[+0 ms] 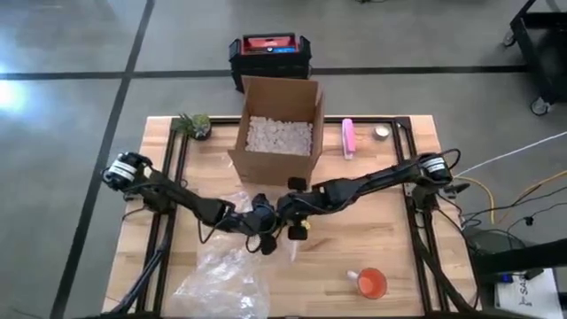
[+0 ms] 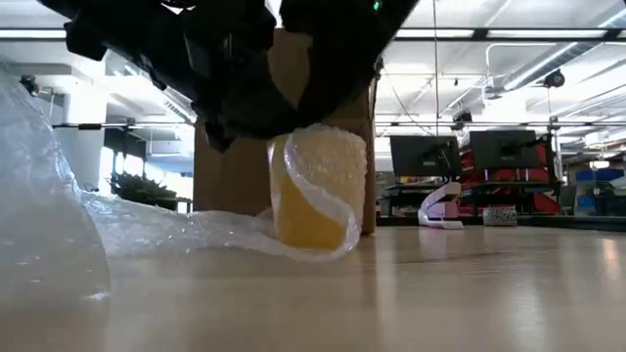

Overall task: Wrap mug
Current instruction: Wrap the yellow mug with transparent bubble wrap

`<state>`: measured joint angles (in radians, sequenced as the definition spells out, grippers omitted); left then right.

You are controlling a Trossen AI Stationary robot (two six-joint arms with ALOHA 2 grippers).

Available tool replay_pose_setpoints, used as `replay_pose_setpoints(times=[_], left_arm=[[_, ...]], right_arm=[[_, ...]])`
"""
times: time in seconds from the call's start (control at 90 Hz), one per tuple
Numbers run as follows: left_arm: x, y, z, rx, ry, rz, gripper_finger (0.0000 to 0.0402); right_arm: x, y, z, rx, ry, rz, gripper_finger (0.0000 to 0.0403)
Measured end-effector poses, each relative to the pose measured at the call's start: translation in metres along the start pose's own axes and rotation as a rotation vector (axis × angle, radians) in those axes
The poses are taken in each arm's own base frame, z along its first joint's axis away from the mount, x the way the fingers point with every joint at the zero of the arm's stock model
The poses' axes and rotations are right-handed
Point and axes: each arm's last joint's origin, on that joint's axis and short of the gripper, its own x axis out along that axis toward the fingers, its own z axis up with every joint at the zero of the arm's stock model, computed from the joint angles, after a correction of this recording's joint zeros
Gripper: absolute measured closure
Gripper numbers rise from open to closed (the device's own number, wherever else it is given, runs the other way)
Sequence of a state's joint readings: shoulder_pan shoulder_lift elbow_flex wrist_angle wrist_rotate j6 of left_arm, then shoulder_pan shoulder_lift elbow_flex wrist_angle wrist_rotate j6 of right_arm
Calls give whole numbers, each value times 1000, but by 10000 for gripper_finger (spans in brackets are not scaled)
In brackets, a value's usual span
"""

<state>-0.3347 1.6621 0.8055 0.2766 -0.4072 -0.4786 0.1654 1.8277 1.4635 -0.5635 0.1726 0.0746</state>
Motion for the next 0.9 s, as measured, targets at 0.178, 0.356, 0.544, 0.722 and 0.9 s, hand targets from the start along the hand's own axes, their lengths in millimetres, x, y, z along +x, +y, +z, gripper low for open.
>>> replay_pose_setpoints(times=[0.178,0.356,0.544,0.722,0.9], left_arm=[[-1,0,1,2,-1,0,381],[-2,1,0,5,0,0,381],[-2,0,1,1,-12,-3,381],[-1,0,2,-1,-17,-5,381],[-1,0,2,3,-18,-5,381]], right_arm=[[-28,-7,-10,43,7,-19,401],[-7,-9,-44,96,73,-131,401],[8,-7,-46,143,-92,-133,401],[7,-4,-41,114,-149,-94,401],[17,0,-46,104,-123,-35,401]])
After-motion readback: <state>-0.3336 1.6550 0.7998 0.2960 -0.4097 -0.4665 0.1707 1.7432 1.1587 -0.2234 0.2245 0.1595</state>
